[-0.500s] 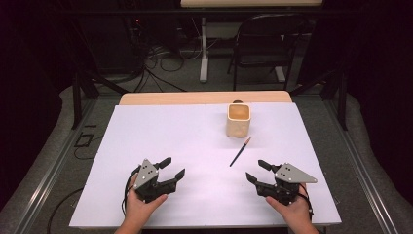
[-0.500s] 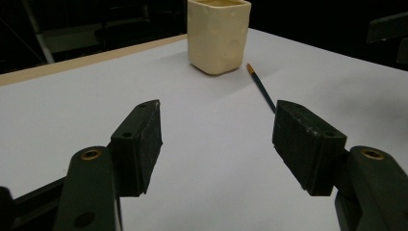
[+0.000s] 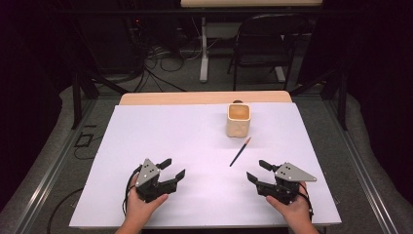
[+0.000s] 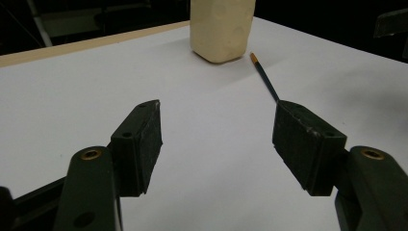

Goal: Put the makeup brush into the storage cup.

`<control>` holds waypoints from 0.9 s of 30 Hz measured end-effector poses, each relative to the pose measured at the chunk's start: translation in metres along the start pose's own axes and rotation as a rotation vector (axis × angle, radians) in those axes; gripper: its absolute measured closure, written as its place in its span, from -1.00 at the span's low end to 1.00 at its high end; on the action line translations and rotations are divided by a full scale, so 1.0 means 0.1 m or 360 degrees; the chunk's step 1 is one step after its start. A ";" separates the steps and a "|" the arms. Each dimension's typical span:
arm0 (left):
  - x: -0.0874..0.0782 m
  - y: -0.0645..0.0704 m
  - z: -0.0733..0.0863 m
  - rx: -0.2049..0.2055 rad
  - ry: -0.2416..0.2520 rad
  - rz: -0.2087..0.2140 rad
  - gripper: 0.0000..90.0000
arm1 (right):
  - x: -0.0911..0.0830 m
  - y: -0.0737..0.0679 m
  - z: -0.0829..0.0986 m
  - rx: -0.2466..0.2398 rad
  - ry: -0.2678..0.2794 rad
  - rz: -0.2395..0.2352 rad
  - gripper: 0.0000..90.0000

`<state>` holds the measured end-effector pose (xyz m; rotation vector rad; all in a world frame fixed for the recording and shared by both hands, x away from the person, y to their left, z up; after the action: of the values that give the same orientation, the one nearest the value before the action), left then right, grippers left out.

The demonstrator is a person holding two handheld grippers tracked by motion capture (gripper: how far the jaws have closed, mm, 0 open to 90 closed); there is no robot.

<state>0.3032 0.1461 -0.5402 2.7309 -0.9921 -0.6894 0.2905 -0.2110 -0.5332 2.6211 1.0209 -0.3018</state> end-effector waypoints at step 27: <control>0.01 -0.06 0.02 -0.0038 -0.0052 -0.0044 -0.25 | 0.34 0.20 -0.06 0.0055 -0.0511 0.0010 -0.21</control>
<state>0.3061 0.1506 -0.5443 2.7265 -0.9481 -0.7481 0.3295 -0.2015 -0.5337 2.4948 0.9033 -0.7172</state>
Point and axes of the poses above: each handheld gripper's, and its own axes: x roughly forward along the jaws, z roughly out of its underside, y roughly to its right, the point moved 3 cm from there along x, roughly forward along the jaws, and after that the axes turned 14 degrees about -x, right-handed, at the moved point
